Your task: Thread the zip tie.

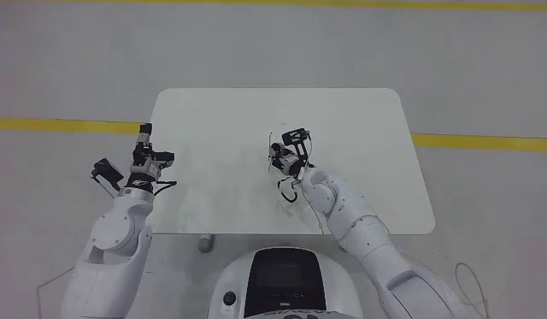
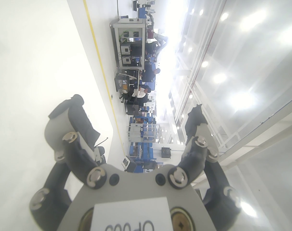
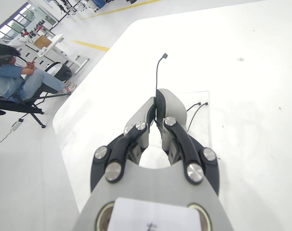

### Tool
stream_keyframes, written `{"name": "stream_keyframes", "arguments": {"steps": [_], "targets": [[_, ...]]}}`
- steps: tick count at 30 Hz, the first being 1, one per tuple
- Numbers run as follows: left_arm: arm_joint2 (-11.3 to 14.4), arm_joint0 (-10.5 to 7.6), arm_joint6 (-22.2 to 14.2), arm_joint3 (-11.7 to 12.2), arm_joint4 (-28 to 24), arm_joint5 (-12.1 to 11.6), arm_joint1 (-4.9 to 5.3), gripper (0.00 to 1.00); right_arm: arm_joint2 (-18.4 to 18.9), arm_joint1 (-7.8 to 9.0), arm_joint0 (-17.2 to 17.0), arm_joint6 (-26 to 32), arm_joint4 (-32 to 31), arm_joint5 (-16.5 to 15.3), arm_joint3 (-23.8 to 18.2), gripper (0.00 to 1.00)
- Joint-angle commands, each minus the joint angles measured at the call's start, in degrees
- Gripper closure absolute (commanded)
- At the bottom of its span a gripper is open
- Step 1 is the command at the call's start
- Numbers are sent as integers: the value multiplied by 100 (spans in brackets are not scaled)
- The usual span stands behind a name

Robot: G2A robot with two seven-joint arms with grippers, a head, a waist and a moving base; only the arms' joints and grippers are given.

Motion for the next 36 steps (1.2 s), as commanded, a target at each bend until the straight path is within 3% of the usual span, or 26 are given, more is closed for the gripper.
{"name": "stream_keyframes", "arguments": {"steps": [1,5,12,19,36], "targets": [[0,0,0,0,0,0,0,0,0,0,0,0,0,-1,0,100],[0,0,0,0,0,0,0,0,0,0,-14,-6,18,-1,-11,100],[0,0,0,0,0,0,0,0,-31,81,-313,28,943,-1,-378,100],[0,0,0,0,0,0,0,0,-82,260,-383,39,1820,-1,-528,100],[0,0,0,0,0,0,0,0,-86,270,-383,20,1824,-1,-533,100]]}}
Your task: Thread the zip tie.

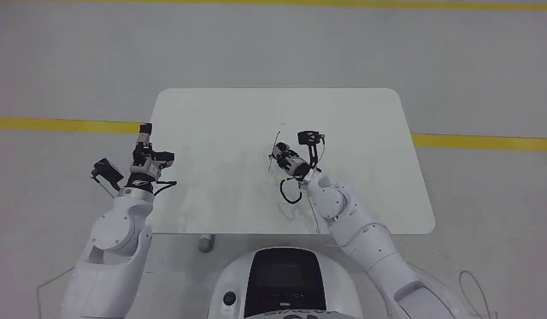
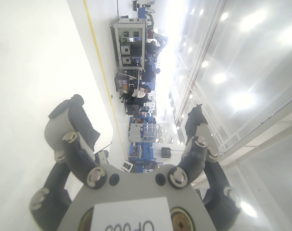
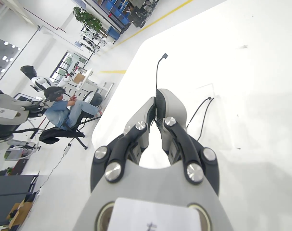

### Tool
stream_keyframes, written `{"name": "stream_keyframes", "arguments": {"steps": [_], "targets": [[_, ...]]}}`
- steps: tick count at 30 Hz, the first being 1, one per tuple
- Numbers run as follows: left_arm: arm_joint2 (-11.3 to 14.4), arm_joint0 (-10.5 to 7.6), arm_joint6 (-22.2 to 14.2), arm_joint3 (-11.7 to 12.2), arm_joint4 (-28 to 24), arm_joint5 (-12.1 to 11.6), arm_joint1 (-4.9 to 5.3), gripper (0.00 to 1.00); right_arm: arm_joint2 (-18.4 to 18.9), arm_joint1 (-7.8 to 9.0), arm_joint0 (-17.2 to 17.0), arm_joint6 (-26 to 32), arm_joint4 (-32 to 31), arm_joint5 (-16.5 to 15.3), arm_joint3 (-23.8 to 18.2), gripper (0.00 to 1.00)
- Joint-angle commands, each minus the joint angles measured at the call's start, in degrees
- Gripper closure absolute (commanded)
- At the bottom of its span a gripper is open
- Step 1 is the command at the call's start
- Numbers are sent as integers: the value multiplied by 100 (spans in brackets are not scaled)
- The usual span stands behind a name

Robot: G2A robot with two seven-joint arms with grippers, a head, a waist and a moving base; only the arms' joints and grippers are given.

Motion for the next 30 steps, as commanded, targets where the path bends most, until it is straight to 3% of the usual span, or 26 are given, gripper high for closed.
{"name": "stream_keyframes", "arguments": {"steps": [1,5,8,13,22,27,30], "targets": [[0,0,0,0,0,0,0,0,0,0,0,0,0,0,0,100],[0,0,0,0,0,0,0,0,0,0,0,0,0,0,0,100],[36,-15,-352,56,695,-372,31,0,0,0,0,0,0,0,0,100],[28,6,-920,163,1144,-852,64,0,0,0,0,0,0,0,0,100],[46,-9,-956,137,1147,-880,63,0,0,0,0,0,0,0,0,100],[106,-68,-1578,214,1517,-1186,96,0,19,-4,-67,-36,133,113,-104,100],[202,-138,-1913,331,1654,-1245,109,0,10,-26,-75,-36,361,132,-111,100]]}}
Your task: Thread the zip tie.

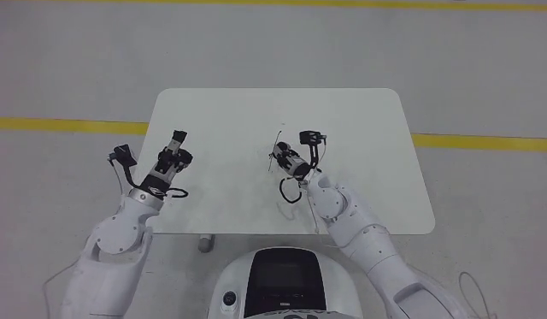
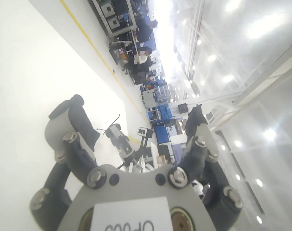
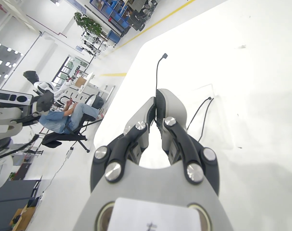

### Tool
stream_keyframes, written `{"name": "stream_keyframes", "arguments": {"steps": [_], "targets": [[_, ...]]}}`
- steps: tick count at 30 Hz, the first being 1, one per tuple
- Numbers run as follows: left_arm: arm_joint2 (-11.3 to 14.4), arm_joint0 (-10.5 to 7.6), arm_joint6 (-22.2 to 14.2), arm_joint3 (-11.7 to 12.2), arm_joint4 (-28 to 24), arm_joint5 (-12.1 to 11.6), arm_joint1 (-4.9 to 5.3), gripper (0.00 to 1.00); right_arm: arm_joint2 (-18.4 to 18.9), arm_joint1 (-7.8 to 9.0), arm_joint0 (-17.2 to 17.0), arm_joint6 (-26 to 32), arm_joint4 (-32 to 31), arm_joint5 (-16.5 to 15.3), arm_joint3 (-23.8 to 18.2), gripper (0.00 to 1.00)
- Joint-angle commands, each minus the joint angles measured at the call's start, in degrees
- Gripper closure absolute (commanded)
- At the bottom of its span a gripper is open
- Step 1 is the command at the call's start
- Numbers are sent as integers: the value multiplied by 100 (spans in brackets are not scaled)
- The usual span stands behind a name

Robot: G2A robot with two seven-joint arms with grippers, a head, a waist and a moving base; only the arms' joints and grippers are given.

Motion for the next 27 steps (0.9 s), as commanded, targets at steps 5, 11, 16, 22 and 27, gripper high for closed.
{"name": "stream_keyframes", "arguments": {"steps": [5,11,16,22,27], "targets": [[55,-77,-122,110,255,-30,11,0,-30,-24,30,-43,135,54,34,100],[55,-77,-122,110,255,-30,11,0,-30,-24,30,-43,135,54,34,100],[253,-305,-683,383,324,69,27,0,-66,-28,-67,-117,137,161,-83,100],[563,-627,-1133,696,503,319,32,0,-167,-70,-49,-260,180,313,-33,100],[563,-627,-1133,696,503,319,32,0,-167,-70,-49,-260,180,313,-33,100]]}}
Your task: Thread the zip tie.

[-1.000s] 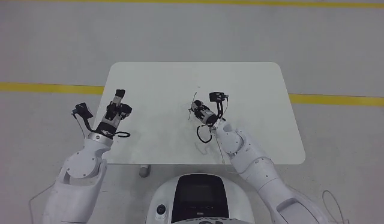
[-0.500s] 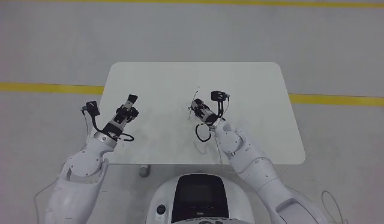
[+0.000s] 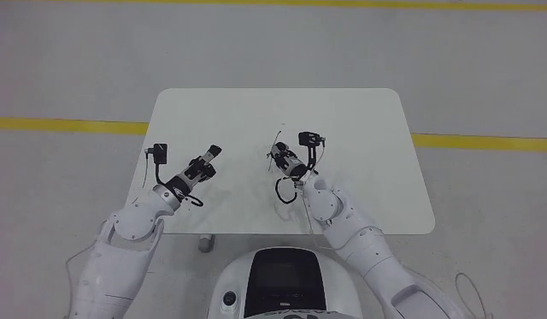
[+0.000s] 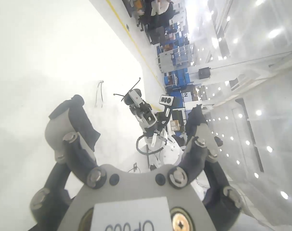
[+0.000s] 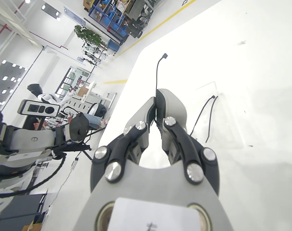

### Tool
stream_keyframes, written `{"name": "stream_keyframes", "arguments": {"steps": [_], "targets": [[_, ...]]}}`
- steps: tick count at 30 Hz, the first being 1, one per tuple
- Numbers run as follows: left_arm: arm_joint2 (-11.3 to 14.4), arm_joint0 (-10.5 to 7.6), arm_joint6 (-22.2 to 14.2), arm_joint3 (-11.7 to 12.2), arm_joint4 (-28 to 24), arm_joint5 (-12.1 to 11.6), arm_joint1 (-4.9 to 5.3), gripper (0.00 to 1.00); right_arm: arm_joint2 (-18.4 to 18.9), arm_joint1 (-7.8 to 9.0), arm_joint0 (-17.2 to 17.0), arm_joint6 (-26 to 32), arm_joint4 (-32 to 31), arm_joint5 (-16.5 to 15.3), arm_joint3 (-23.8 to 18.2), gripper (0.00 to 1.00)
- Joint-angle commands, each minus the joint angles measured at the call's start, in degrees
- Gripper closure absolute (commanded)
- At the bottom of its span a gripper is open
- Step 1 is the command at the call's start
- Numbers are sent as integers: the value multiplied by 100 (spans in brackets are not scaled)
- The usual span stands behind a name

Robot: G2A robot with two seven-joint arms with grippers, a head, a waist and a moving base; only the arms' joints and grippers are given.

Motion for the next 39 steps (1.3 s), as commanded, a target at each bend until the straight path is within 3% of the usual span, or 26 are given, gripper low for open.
{"name": "stream_keyframes", "arguments": {"steps": [1,3,7,10,19,27,30,39], "targets": [[0,0,0,0,-1,0,0,0,0,0,0,3,1,-2,-1,100],[76,-10,-65,19,-31,-9,-4,0,0,0,0,3,1,-2,-1,100],[264,-151,-812,251,-319,-21,13,0,-79,-21,-67,23,67,14,-102,100],[395,-279,-1025,403,-363,-49,14,0,-128,-51,-45,50,233,-45,-51,100],[409,-326,-924,445,-202,-79,17,0,-142,-63,-8,9,246,6,-10,100],[595,-408,-945,572,-335,-22,16,0,-126,-50,-162,-92,256,75,-198,100],[583,-403,-587,538,-351,-134,9,0,-114,-54,-214,-52,414,42,-256,100],[616,-390,-521,501,-364,-184,5,0,-104,-58,-224,2,528,6,-256,100]]}}
